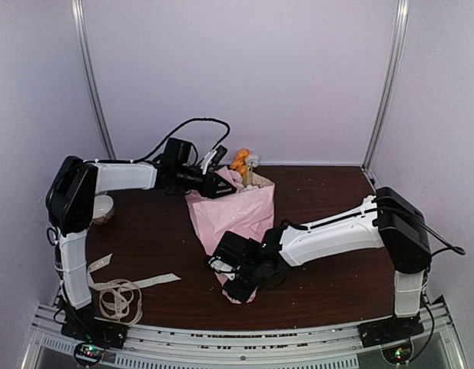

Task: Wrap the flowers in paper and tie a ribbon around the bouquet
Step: Press the fold line of the folded bouquet.

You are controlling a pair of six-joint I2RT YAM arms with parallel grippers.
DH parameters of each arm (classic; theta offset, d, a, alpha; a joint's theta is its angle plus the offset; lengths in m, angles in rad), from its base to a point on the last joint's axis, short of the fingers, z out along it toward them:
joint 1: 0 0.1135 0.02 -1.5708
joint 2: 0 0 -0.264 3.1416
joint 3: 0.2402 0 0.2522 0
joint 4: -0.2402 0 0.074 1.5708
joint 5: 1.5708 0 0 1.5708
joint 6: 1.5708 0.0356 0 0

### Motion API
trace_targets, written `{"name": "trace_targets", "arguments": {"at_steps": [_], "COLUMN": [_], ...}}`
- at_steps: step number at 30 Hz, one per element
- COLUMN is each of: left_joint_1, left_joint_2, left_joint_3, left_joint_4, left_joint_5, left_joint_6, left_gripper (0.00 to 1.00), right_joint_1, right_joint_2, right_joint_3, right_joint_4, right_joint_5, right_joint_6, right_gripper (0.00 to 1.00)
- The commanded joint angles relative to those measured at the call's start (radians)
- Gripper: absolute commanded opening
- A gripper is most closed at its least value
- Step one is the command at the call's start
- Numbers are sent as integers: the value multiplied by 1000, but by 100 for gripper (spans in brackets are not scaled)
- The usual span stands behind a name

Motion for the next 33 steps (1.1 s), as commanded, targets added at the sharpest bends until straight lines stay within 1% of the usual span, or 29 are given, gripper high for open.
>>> {"name": "trace_targets", "arguments": {"at_steps": [1, 3, 5, 8, 10, 14, 16, 17, 19, 20, 21, 23, 24, 28, 30, 33], "left_joint_1": [1, -8, -11, -11, -11, -18, -28, -31, -41, -44, -45, -43, -40, 10, 35, 49], "left_joint_2": [125, 172, 199, 209, 211, 218, 220, 222, 229, 233, 234, 232, 227, 195, 181, 180], "left_joint_3": [215, 312, 369, 392, 406, 425, 420, 418, 417, 417, 417, 420, 416, 382, 369, 358], "left_joint_4": [-362, -521, -598, -647, -655, -655, -656, -656, -655, -655, -656, -643, -612, -411, -362, -343], "left_joint_5": [99, 91, 43, -53, -90, -59, -14, 9, 35, 46, 55, 45, 24, -56, -98, -130], "left_joint_6": [253, 350, 409, 463, 477, 503, 524, 534, 539, 540, 539, 525, 492, 285, 220, 209], "left_gripper": [53, 53, 53, 54, 55, 53, 47, 41, 20, 6, 0, 0, 0, 0, 0, 0], "right_joint_1": [6, 5, 5, 5, 6, 6, 7, 6, 6, 6, 6, 7, 7, 16, 27, 40], "right_joint_2": [54, 53, 56, 60, 64, 72, 75, 76, 78, 79, 79, 79, 78, 82, 85, 84], "right_joint_3": [-11, -10, -5, -4, -3, 5, 12, 15, 17, 18, 17, 16, 14, 10, 11, 10], "right_joint_4": [-83, -80, -81, -82, -85, -104, -112, -115, -117, -118, -120, -124, -126, -143, -155, -167], "right_joint_5": [53, 54, 56, 53, 45, 47, 55, 59, 59, 59, 59, 62, 62, 75, 90, 100], "right_joint_6": [-17, -19, -21, -23, -25, -28, -26, -25, -17, -16, -14, -12, -12, -26, -35, -43], "right_gripper": [23, 23, 22, 22, 22, 22, 21, 21, 21, 20, 20, 20, 20, 18, 17, 16]}}
